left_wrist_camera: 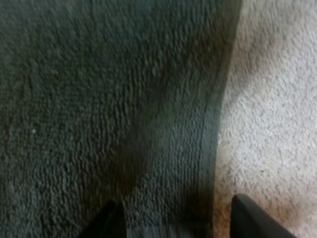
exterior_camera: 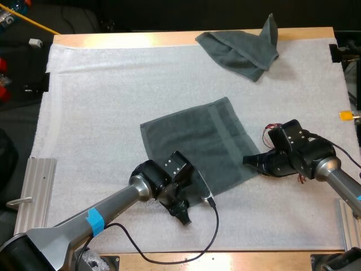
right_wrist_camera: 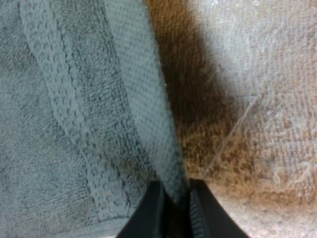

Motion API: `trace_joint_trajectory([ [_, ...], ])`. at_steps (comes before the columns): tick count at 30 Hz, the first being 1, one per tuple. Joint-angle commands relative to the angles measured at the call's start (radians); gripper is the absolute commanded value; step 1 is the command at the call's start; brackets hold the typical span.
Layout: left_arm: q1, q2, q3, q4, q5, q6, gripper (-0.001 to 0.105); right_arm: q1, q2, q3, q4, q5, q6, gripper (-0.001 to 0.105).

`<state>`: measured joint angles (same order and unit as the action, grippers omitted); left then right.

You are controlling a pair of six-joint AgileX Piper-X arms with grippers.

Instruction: Pick towel from pile, fold and stack

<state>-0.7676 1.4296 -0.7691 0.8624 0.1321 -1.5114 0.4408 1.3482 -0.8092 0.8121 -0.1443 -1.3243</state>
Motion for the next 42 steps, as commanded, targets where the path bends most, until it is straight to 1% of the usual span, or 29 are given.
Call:
trace_joint_trajectory([
  [1,-0.005,0.001,-0.001,0.001,-0.001,-0.01,0.044,-0.006,-0.012,0.0,0.001,-0.01,0.002,0.0],
  [5,-0.005,0.001,-0.001,0.001,-0.001,-0.01,0.044,-0.006,-0.012,0.0,0.001,-0.01,0.002,0.0],
  [11,-0.005,0.005,0.004,-0.002,-0.001,-0.01,0.04,-0.006,-0.012,0.0,0.001,-0.01,0.004,0.0],
  [19,-0.005,0.086,0.004,0.014,-0.001,-0.02,0.04,-0.006,-0.012,0.0,0.015,-0.01,0.004,0.0],
  [23,-0.005,0.089,0.004,0.015,-0.001,-0.02,0.039,-0.006,-0.012,0.0,0.018,-0.01,0.004,0.0],
  [24,-0.005,0.089,0.004,0.015,-0.001,-0.02,0.035,-0.006,-0.012,0.0,0.016,-0.01,0.004,0.0],
  [25,-0.005,0.089,0.004,0.018,-0.001,-0.024,0.029,-0.006,-0.012,0.0,0.016,-0.01,0.004,0.0],
  [26,-0.005,0.089,0.004,0.021,-0.001,-0.025,0.025,-0.006,-0.012,0.0,0.016,-0.01,0.004,0.0],
  [28,-0.005,0.089,0.004,0.032,-0.006,-0.025,0.009,-0.006,-0.012,0.0,0.012,-0.005,0.004,0.0],
  [29,-0.005,0.089,0.004,0.035,-0.01,-0.025,0.004,-0.006,-0.012,0.0,0.009,0.002,0.004,0.001],
  [30,-0.005,0.089,0.004,0.039,-0.017,-0.025,0.001,-0.006,-0.012,0.0,0.008,0.01,0.004,0.005],
  [32,-0.005,0.089,0.004,0.043,-0.028,-0.025,0.0,-0.006,-0.012,-0.001,0.009,0.013,0.004,0.018],
  [33,-0.005,0.089,0.004,0.049,-0.032,-0.025,0.0,-0.006,-0.012,-0.002,0.009,0.013,0.004,0.03],
  [34,-0.005,0.086,0.004,0.056,-0.033,-0.025,0.0,-0.006,-0.012,-0.002,0.009,0.013,0.004,0.044],
  [35,-0.005,0.083,0.004,0.06,-0.033,-0.025,0.0,-0.006,-0.012,-0.002,0.009,0.013,0.004,0.051],
  [36,-0.005,0.076,0.004,0.067,-0.042,-0.025,0.0,-0.006,-0.012,-0.002,0.009,0.022,0.004,0.062],
  [37,-0.005,0.064,0.004,0.077,-0.056,-0.025,0.0,-0.006,-0.012,-0.002,0.009,0.041,0.004,0.072],
  [38,-0.005,0.057,0.004,0.082,-0.061,-0.025,0.0,-0.006,-0.012,-0.002,0.009,0.051,0.004,0.074],
  [39,-0.005,0.041,0.004,0.091,-0.087,-0.025,0.0,-0.006,-0.012,-0.002,0.009,0.059,0.004,0.074],
  [41,-0.005,0.013,0.004,0.111,-0.137,-0.023,0.0,-0.006,-0.012,-0.002,0.009,0.062,0.004,0.071],
  [42,-0.005,0.001,0.004,0.122,-0.156,-0.019,0.0,-0.006,-0.012,-0.002,0.009,0.062,0.004,0.067],
])
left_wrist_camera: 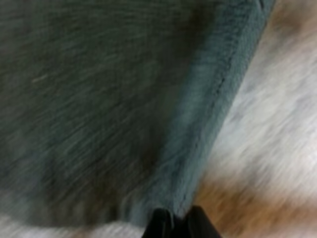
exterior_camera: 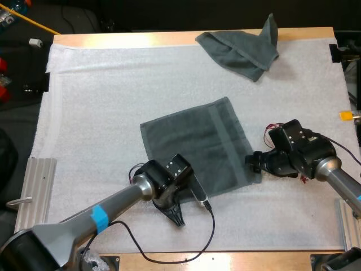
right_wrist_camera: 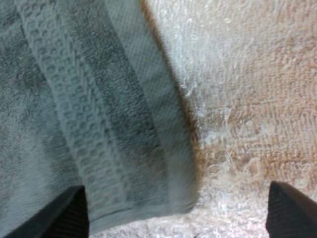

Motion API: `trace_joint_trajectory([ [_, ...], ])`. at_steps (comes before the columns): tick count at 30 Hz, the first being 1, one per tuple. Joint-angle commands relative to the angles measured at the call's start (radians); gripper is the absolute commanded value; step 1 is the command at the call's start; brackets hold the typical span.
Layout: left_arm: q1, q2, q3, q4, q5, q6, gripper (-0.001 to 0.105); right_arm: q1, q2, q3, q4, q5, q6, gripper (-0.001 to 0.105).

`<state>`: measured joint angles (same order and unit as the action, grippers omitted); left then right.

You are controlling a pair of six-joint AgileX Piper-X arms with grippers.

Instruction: Pick towel from pile, fold and stack

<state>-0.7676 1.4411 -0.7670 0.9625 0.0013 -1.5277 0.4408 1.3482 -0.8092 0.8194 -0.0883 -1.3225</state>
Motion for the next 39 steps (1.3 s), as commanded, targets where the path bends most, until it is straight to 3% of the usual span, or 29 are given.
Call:
trace_joint_trajectory([
  [1,-0.005,-0.022,0.002,0.034,-0.039,0.008,0.0,-0.006,-0.012,-0.002,0.002,0.0,0.002,0.063],
  [5,-0.005,-0.033,0.002,0.06,-0.08,0.019,0.0,-0.006,-0.012,-0.002,0.002,-0.053,0.014,0.05],
  [7,-0.005,-0.032,0.002,0.077,-0.138,0.017,0.0,-0.006,-0.012,-0.002,-0.003,-0.096,0.026,0.044],
  [14,-0.005,-0.032,0.002,0.122,-0.287,0.015,0.0,0.025,-0.012,-0.002,-0.007,-0.179,0.048,0.042],
  [18,-0.005,-0.032,0.002,0.121,-0.28,0.012,0.0,0.108,0.007,-0.002,-0.043,-0.165,0.078,0.042],
  [21,-0.005,-0.032,0.002,0.121,-0.275,0.011,0.0,0.151,0.04,-0.002,-0.06,-0.105,0.155,0.042],
  [32,-0.005,-0.032,0.002,0.121,-0.249,0.007,0.0,0.158,0.178,-0.002,-0.081,-0.127,0.202,0.041],
  [39,-0.005,-0.032,0.002,0.115,-0.244,0.007,0.0,0.158,0.222,-0.002,-0.104,-0.139,0.204,0.022],
])
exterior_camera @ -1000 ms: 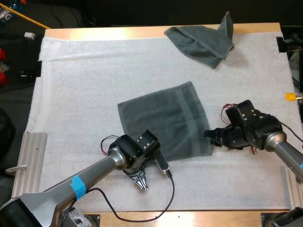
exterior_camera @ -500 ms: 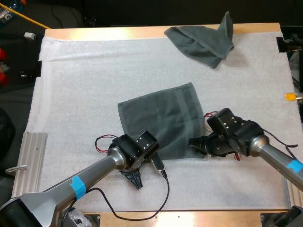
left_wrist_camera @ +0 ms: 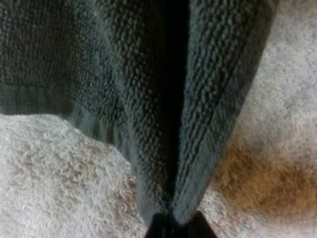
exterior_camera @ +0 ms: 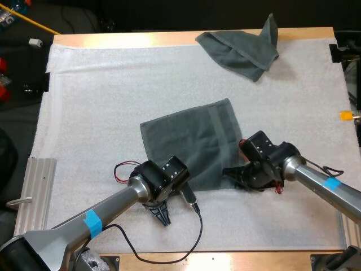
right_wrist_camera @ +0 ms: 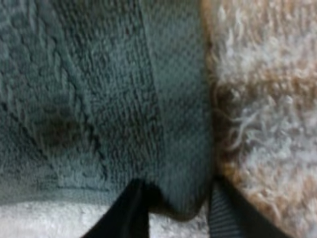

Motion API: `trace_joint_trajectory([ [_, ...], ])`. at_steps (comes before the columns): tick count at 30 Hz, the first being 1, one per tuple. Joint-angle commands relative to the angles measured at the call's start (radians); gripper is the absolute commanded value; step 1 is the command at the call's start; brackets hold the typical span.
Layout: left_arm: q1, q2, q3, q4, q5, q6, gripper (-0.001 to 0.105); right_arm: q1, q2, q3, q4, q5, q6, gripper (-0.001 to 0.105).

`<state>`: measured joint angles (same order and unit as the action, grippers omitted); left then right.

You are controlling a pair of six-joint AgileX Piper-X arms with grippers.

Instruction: Pick towel from pile, fold and stack

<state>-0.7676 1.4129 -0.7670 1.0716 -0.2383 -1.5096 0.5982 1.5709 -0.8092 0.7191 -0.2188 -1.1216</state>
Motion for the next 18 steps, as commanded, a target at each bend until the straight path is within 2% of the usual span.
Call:
trace_joint_trajectory([
  [1,-0.005,-0.004,0.002,0.006,0.004,-0.011,0.0,0.0,0.001,-0.002,-0.013,-0.009,0.006,0.019],
  [8,-0.005,-0.004,0.002,0.006,0.012,-0.019,0.0,-0.002,0.0,-0.002,-0.042,-0.002,0.027,0.016],
  [12,-0.005,-0.006,0.002,0.006,0.026,-0.028,0.0,-0.001,-0.019,-0.002,-0.038,-0.002,-0.011,0.0],
  [18,-0.005,-0.075,0.002,0.008,0.106,-0.041,0.0,0.0,-0.142,-0.002,0.025,0.075,-0.063,0.0],
])
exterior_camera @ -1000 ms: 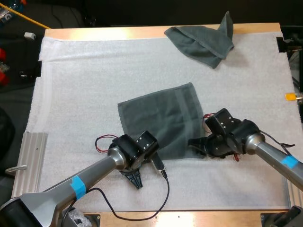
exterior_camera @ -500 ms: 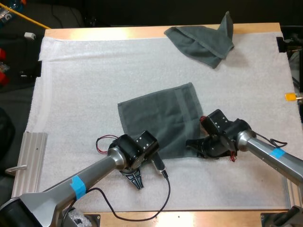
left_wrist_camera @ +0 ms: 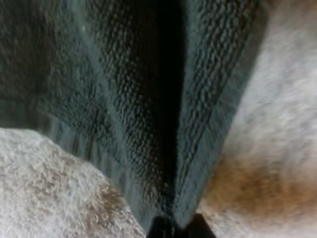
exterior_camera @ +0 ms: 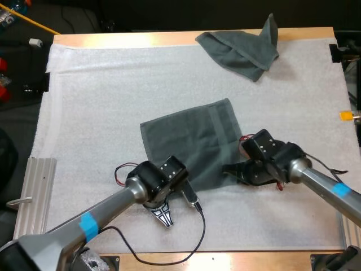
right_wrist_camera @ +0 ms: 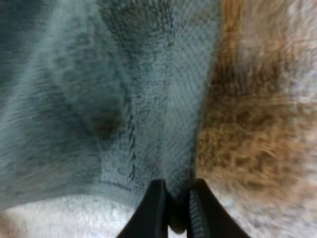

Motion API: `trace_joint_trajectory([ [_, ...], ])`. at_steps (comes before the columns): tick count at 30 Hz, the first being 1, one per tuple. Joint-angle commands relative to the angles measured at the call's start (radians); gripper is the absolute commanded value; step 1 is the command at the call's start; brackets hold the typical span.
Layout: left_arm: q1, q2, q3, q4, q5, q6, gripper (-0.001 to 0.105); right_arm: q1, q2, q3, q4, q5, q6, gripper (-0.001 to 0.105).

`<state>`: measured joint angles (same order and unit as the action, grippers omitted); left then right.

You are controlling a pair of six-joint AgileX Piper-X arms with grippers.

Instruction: Pick towel from pile, fold and stack

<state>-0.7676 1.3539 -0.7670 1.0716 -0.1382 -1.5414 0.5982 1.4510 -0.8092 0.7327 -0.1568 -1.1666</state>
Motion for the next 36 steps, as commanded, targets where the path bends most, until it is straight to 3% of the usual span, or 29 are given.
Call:
trace_joint_trajectory([
  [1,-0.005,-0.039,0.002,0.009,0.015,-0.009,0.0,0.0,-0.053,-0.002,0.035,0.026,-0.037,0.0],
  [6,-0.005,-0.163,0.0,0.016,0.102,-0.009,0.0,0.0,-0.189,-0.002,0.129,0.041,-0.066,0.0],
  [14,-0.005,-0.354,-0.002,0.04,0.477,-0.014,0.0,0.0,-0.396,-0.002,0.298,0.04,-0.067,0.0],
  [23,-0.005,-0.413,0.012,0.061,0.494,-0.024,0.0,0.0,-0.511,-0.002,0.453,-0.017,-0.054,0.0],
  [31,0.0,-0.388,0.127,-0.09,0.489,-0.032,0.0,0.0,-0.37,-0.002,0.297,-0.056,0.07,0.0],
  [36,0.002,-0.334,0.137,-0.187,0.452,-0.056,0.0,-0.002,-0.237,-0.002,0.197,-0.076,0.098,0.0],
])
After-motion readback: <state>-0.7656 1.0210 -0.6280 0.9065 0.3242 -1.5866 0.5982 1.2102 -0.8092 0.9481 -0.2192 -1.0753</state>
